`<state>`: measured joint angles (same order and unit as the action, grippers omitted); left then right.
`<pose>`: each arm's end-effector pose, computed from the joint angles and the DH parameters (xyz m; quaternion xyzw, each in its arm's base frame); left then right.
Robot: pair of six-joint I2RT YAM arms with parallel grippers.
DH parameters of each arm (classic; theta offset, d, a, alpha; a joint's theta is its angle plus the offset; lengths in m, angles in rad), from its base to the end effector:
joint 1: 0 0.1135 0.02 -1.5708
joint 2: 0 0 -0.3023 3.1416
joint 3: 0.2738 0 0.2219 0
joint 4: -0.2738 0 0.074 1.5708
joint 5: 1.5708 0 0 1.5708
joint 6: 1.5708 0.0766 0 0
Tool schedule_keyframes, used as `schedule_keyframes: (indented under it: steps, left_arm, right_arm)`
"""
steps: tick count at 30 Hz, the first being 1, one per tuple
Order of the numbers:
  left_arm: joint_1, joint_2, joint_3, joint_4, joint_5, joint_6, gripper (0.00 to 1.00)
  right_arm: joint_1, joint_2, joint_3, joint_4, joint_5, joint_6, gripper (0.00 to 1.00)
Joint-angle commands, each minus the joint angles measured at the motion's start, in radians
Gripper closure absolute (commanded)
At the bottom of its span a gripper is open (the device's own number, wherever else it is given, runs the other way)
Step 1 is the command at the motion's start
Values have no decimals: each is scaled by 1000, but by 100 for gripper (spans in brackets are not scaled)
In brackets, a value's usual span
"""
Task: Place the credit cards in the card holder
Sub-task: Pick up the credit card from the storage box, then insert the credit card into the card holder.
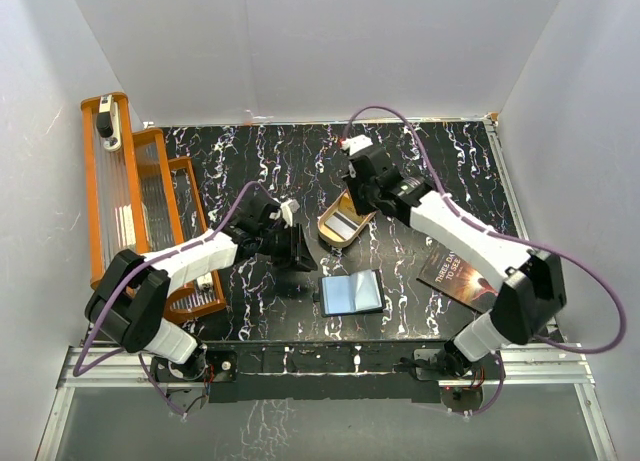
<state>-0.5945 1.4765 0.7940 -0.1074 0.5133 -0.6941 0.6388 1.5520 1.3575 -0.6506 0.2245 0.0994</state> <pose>0.2227 -0.1960 0.2263 0.0520 0.8981 -0.4088 0.1533 0.2785 0.1856 0.3221 -0.2092 0.9060 0.0296 0.3667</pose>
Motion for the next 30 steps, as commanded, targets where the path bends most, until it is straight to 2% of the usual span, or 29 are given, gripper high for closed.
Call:
schedule_keyframes:
  steps: [1, 5, 10, 14, 18, 30]
  left_arm:
    - [-22, -26, -7, 66, 88, -28, 76]
    - [-47, 5, -23, 157, 120, -61, 86]
    - [-64, 59, -49, 279, 170, -121, 90]
    - [-83, 104, -30, 194, 108, -62, 90]
    - [-100, 135, -29, 81, 18, 4, 86]
    - [-123, 171, -57, 32, -101, 38, 87]
  right_arm:
    - [-1, -142, -91, -63, -179, 206, 100]
    - [2, -271, -257, -9, -300, 337, 100]
    - [3, -388, -399, 54, -422, 467, 100]
    - [4, -435, -505, 102, -464, 525, 100]
    - [3, -444, -606, 152, -501, 559, 100]
    - [-4, -380, -728, 200, -475, 490, 99]
